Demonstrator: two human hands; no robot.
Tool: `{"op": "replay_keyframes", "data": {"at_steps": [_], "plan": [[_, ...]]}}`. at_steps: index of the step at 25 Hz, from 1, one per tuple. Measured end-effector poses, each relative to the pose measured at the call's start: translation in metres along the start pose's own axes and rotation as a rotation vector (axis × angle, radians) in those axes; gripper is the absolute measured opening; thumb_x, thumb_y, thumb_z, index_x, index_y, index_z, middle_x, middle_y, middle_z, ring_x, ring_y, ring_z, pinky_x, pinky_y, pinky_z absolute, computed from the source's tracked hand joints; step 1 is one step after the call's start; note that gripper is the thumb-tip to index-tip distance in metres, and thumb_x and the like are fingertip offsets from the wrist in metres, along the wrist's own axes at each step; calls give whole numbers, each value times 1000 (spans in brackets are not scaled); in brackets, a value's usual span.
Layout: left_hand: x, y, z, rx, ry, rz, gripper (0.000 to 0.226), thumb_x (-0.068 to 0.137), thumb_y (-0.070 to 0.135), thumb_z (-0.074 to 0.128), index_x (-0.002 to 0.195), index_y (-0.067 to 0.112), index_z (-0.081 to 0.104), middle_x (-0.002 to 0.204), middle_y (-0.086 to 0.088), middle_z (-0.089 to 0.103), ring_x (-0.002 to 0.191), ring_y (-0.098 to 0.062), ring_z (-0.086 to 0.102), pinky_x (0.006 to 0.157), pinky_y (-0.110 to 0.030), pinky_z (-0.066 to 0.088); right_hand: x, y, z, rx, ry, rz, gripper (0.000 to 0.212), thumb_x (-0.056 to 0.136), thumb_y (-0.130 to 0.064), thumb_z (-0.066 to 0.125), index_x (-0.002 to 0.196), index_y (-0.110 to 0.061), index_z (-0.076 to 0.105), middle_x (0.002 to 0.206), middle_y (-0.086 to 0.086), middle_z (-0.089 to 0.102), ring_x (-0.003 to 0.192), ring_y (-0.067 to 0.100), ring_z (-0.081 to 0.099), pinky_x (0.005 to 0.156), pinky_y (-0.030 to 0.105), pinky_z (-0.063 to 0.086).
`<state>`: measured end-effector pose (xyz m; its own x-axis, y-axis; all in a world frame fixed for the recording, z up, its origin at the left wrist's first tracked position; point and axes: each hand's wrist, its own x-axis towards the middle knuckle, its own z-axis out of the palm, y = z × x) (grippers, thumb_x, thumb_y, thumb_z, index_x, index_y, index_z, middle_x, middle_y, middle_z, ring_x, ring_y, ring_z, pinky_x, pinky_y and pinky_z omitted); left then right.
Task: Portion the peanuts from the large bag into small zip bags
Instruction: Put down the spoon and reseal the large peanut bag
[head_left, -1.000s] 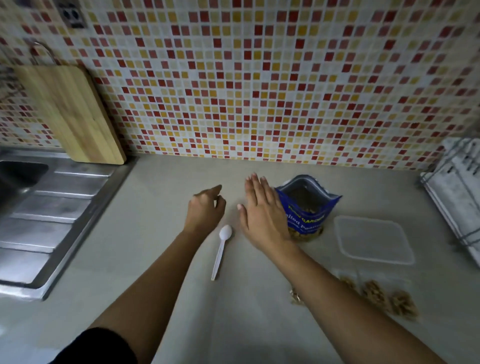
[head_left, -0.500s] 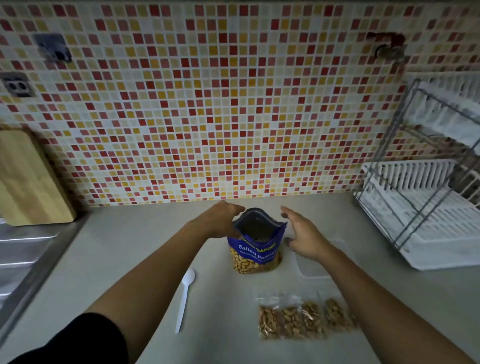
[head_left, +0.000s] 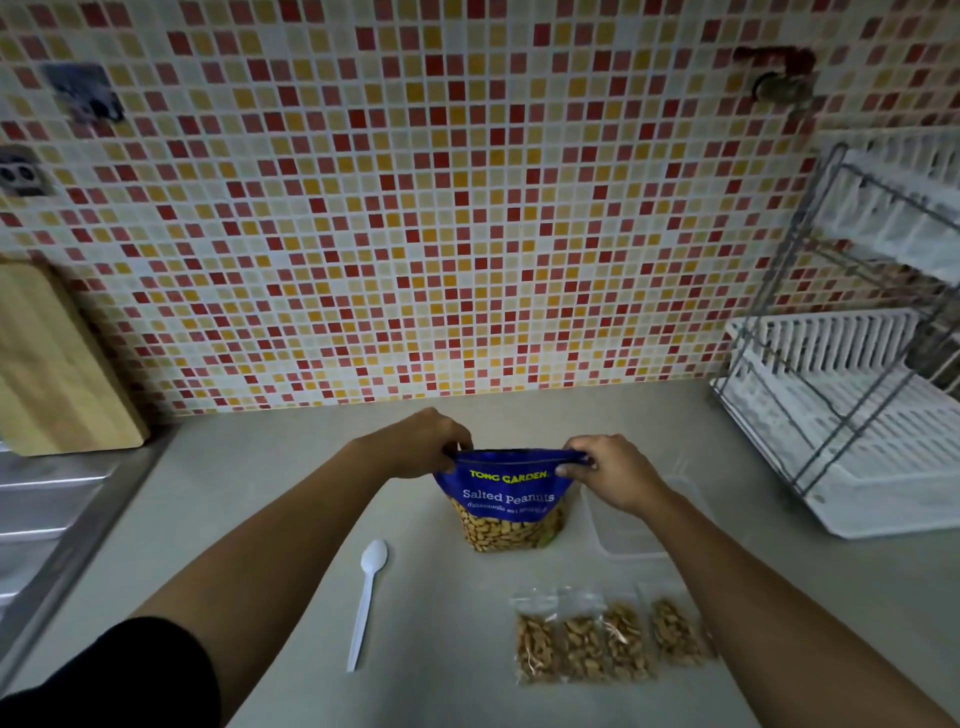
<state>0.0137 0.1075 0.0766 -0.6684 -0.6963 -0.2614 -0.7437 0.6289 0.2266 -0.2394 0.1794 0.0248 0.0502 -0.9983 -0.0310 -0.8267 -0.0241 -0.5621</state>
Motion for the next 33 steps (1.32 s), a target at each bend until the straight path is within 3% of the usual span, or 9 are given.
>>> {"op": "replay_keyframes", "data": {"at_steps": [6, 9, 14, 18, 27, 33], "plan": [[11, 15, 3, 101, -4, -30, 27, 88, 17, 55, 115, 10, 58, 110, -9, 64, 101, -20, 58, 72, -24, 44, -1, 7, 5, 444, 166, 118, 4, 88, -11, 61, 92, -9, 61, 83, 4, 67, 83, 18, 63, 66, 21, 46], [23, 36, 9, 61, 65, 45, 38, 88, 33, 58, 120, 11, 54, 112, -6, 60, 103, -20, 57, 74, -26, 46, -2, 8, 5, 372, 163, 133, 9, 89, -14, 60, 94, -7, 62, 83, 3, 67, 81, 17, 62, 66, 21, 46], [37, 56, 14, 170, 76, 50, 31, 92, 27, 53, 117, 9, 57, 111, -11, 64, 99, -23, 60, 71, -29, 44, -5, 12, 4, 275, 171, 135, 11, 90, -17, 59, 96, -9, 62, 88, 3, 66, 83, 16, 61, 71, 26, 44], [50, 72, 17, 15, 129, 75, 28, 88, 31, 57, 109, 12, 58, 103, -8, 64, 88, -18, 59, 69, -26, 45, -3, 13, 3, 279, 180, 131, 7, 90, -17, 59, 93, -11, 60, 87, 3, 65, 84, 17, 61, 72, 27, 44], [66, 94, 31, 23, 222, 72, 20, 92, 17, 46, 102, 6, 59, 98, -13, 63, 87, -25, 58, 72, -31, 46, -4, 20, 1, 317, 133, 56, 14, 87, -19, 63, 98, -12, 66, 87, 0, 66, 85, 18, 63, 75, 29, 50], [55, 76, 38, 285, 358, 154, 29, 97, 32, 38, 109, 13, 55, 104, -5, 62, 93, -22, 57, 80, -35, 43, -5, 20, -8, -69, 160, 56, 15, 88, -39, 59, 91, -26, 66, 81, -10, 66, 75, 9, 55, 60, 24, 36]]}}
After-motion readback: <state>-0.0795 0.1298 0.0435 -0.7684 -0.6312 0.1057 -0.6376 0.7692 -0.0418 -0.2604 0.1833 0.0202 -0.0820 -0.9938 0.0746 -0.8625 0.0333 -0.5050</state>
